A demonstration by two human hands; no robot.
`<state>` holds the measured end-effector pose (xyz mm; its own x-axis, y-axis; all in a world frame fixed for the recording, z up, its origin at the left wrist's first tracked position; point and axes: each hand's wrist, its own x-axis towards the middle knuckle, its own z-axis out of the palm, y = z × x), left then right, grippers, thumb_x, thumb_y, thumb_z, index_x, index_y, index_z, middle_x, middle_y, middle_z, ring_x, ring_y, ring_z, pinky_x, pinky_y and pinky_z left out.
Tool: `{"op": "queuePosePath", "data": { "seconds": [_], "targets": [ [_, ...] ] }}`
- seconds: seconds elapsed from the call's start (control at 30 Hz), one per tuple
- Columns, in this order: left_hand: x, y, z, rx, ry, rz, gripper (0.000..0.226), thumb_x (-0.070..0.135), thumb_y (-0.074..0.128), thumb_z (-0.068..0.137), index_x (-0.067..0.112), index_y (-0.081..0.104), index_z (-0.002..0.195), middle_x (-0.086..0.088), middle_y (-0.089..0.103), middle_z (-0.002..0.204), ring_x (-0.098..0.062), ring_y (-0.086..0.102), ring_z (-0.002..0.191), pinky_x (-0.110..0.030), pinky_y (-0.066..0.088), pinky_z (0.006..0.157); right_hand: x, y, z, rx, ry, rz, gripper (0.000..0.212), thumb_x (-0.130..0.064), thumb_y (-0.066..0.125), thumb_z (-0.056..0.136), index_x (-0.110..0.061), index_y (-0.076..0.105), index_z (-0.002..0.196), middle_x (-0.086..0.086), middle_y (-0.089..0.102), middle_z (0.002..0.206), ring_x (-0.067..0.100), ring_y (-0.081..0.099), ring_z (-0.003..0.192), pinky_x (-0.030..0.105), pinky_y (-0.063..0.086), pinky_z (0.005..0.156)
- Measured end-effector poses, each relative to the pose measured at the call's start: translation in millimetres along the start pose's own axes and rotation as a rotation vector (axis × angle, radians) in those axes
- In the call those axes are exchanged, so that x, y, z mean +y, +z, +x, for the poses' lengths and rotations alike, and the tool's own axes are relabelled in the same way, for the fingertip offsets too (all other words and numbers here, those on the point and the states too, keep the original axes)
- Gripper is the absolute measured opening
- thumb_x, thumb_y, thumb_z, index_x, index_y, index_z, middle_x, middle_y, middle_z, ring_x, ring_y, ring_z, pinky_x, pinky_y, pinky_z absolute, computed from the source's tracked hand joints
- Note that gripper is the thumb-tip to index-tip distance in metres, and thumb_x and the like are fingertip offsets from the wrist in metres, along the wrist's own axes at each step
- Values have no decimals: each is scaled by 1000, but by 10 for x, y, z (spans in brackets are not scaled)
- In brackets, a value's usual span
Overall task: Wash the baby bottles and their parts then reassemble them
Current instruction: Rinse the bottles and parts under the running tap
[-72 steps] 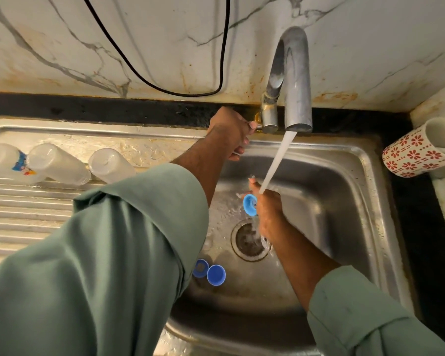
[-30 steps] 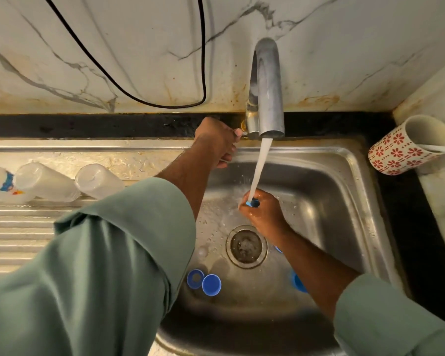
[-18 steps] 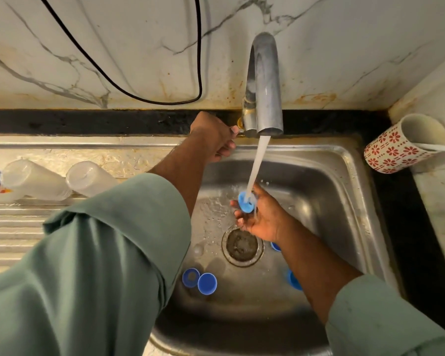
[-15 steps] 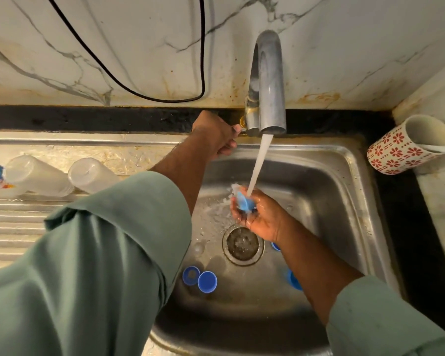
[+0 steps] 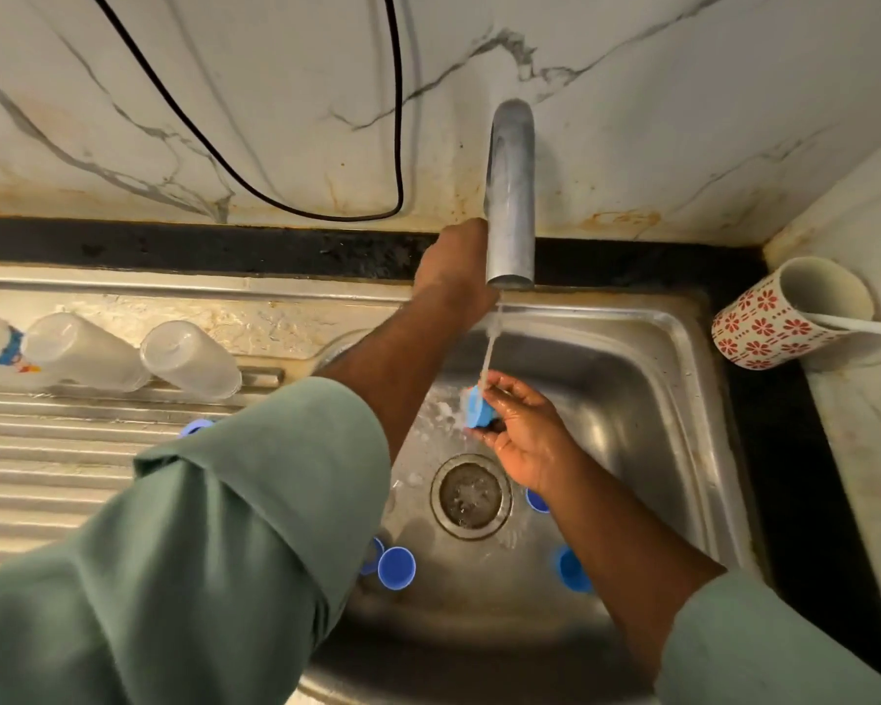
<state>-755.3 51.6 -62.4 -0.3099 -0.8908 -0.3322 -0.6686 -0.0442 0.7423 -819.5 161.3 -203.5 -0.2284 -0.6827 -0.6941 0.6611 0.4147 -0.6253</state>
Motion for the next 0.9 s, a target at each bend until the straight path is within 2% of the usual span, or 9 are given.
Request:
{"op": "queuePosePath", "data": {
  "seconds": [0.2,0.3,0.37,0.43,0.5,0.53,0.63,0.77,0.9],
  "targets": [
    [-397,-43,-224,18,42,248,28,22,61,94,20,63,122,-3,67,113,-30,62,110,-46,48,98,-295,94,-266,-28,7,-12,12,-2,63,89,-13,63,94,6,63,90,22,61,84,31,56,71],
    [-928,-88,-596,69,18,289,33,21,62,94,27,62,126,0,68,121,-20,63,110,-39,50,97,-521,172,-499,-115,-185,-116,28,5,67,84,-13,64,105,7,65,99,21,63,92,33,55,84],
    [-1291,-143,-920,85,2,297,33,18,60,95,27,63,126,3,67,124,-15,63,109,-33,51,93,-556,148,-601,-60,-558,-467,38,-4,75,81,-17,65,116,1,65,111,14,64,99,28,54,89],
    [-1575,-212,-1187,94,19,374,29,15,59,94,25,69,120,-1,69,120,-21,65,105,-33,51,89,-427,29,-533,31,-777,-1097,45,-12,75,83,-15,62,126,-1,60,123,9,59,105,15,46,85],
    [-1788,-330,-1493,118,23,418,28,13,63,91,22,73,115,-7,69,116,-30,66,103,-37,52,89,-118,-118,-493,-34,-432,-1679,40,-16,72,85,-11,62,123,10,58,130,22,58,113,21,41,80],
    [-1925,-439,-1623,132,36,424,28,10,65,88,20,74,113,-8,69,113,-33,66,100,-39,53,87,40,-109,-514,21,-309,-1738,40,-21,73,84,-11,62,121,12,59,129,27,57,116,25,42,82],
    [-2326,-756,-1913,181,46,468,30,3,68,82,14,74,109,-9,69,107,-36,67,95,-41,55,79,300,153,-611,151,-519,-1400,50,-27,82,75,-14,66,121,7,65,120,28,60,113,31,44,92],
    [-2727,-1146,-2150,146,36,537,36,8,68,85,14,69,121,-6,64,127,-33,63,112,-37,52,88,578,687,-893,-41,-462,-1483,51,-24,84,71,-17,68,119,4,65,115,24,62,110,27,45,88],
    [-3131,-1487,-2218,-71,32,600,54,27,60,95,31,44,146,8,33,157,-15,40,139,-25,35,108,1060,1408,-1193,-224,-695,-1399,58,-14,81,76,-20,62,130,2,57,118,17,57,107,13,37,88]
  ]
}}
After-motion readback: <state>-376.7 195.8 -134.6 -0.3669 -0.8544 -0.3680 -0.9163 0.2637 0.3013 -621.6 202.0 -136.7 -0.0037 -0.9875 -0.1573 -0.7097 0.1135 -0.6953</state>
